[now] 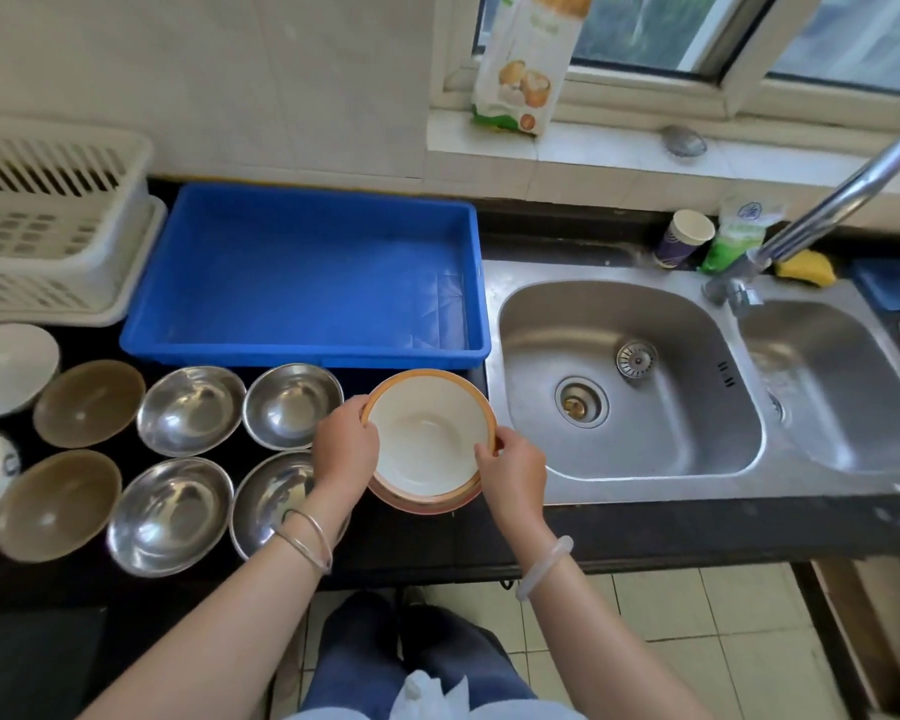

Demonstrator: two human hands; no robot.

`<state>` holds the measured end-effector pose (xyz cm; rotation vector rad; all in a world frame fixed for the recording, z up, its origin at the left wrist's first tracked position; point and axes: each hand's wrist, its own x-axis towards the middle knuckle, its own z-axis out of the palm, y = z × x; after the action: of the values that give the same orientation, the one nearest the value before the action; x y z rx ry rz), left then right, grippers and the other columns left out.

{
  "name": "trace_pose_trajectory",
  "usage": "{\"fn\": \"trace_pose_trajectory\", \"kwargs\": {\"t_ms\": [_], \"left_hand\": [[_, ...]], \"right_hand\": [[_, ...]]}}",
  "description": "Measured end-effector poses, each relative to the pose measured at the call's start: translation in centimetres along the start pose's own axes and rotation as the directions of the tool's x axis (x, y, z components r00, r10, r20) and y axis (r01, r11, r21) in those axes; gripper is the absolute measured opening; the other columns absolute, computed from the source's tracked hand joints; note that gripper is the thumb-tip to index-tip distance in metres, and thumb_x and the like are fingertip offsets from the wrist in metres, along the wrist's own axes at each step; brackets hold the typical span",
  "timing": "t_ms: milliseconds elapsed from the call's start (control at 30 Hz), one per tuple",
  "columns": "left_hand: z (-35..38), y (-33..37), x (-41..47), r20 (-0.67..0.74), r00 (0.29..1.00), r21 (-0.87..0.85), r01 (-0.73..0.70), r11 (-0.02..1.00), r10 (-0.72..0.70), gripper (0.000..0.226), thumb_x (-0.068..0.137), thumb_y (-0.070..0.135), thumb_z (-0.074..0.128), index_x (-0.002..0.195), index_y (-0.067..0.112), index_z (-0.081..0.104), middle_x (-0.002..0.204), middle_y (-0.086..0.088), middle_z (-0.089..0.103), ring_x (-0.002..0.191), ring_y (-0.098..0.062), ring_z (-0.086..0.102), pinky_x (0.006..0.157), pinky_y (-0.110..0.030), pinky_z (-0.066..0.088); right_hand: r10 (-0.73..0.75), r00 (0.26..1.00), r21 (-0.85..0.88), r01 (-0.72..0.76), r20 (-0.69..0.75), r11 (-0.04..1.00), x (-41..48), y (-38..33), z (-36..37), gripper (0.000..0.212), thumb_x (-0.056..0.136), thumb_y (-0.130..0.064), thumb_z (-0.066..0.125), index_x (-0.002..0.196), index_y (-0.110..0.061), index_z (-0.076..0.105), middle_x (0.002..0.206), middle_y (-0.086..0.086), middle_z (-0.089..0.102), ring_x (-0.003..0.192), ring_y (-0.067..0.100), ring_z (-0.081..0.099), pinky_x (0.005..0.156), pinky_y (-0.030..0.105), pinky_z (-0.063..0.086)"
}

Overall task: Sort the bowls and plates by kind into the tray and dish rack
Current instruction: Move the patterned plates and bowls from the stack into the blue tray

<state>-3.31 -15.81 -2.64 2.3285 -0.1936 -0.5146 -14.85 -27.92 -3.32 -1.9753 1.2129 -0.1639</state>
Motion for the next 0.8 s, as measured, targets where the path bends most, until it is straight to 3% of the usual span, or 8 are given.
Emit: {"fn": "trace_pose_trajectory", "kwargs": {"t_ms": [133,333,433,533,800], "left_hand": [[-0.6,0.5,0.0,0.016,1.0,0.005,-0.004,1.0,0.004,0.035,0.086,-0.001,0.042,0.11,0.014,0.063,0.095,-0.003,0.068,0.081,-0.024,0.06,0.065,-0.033,0.048],[-1.9,3.4,0.4,0.012,0.998,-0.059,-0.056,0.997,0.057,0.033,0.081,0.004,0.051,0.109,0.014,0.064,0.1,0.0,0.068,0.083,-0.015,0.056,0.067,-0.028,0.041],[-1.7,5.4,0.4,0.072,0.994,-0.145,-0.072,0.987,0.083,0.03,0.078,0.005,0.052,0.103,0.016,0.065,0.099,0.0,0.069,0.089,-0.018,0.061,0.076,-0.034,0.051],[-0.4,7.2,-0.3,0.144,0.984,-0.214,-0.07,0.974,0.102,0.028,0.079,0.005,0.053,0.101,0.017,0.065,0.097,0.001,0.068,0.093,-0.02,0.063,0.084,-0.045,0.054],[6.4,9.4,-2.3,0.349,0.929,-0.175,-0.067,0.982,0.126,0.031,0.081,0.001,0.057,0.107,0.015,0.062,0.1,-0.003,0.068,0.091,-0.022,0.063,0.083,-0.044,0.056]], "right_hand": [[0.025,1.0,0.033,-0.026,0.014,0.999,0.1,-0.5,-0.7,0.012,0.089,-0.017,0.06,0.079,-0.015,0.066,0.072,0.002,0.066,0.063,0.013,0.058,0.053,0.015,0.045],[-0.001,0.999,0.021,0.002,-0.053,1.0,0.7,-2.2,-4.5,0.014,0.077,-0.009,0.056,0.071,-0.006,0.068,0.067,0.011,0.068,0.061,0.023,0.054,0.052,0.027,0.044],[0.007,0.993,0.024,-0.004,-0.118,1.0,1.1,-2.5,-7.1,0.013,0.073,-0.01,0.055,0.069,-0.009,0.067,0.064,0.008,0.066,0.061,0.023,0.056,0.052,0.026,0.043],[0.032,0.985,0.002,-0.032,-0.168,0.999,1.3,-1.8,-9.8,0.015,0.073,-0.01,0.055,0.073,-0.008,0.07,0.068,0.009,0.069,0.071,0.03,0.063,0.063,0.035,0.052],[0.174,0.959,-0.048,-0.189,-0.226,0.981,1.2,4.1,-13.8,0.017,0.074,-0.006,0.054,0.077,0.0,0.069,0.074,0.019,0.07,0.079,0.039,0.064,0.065,0.037,0.052]]}}
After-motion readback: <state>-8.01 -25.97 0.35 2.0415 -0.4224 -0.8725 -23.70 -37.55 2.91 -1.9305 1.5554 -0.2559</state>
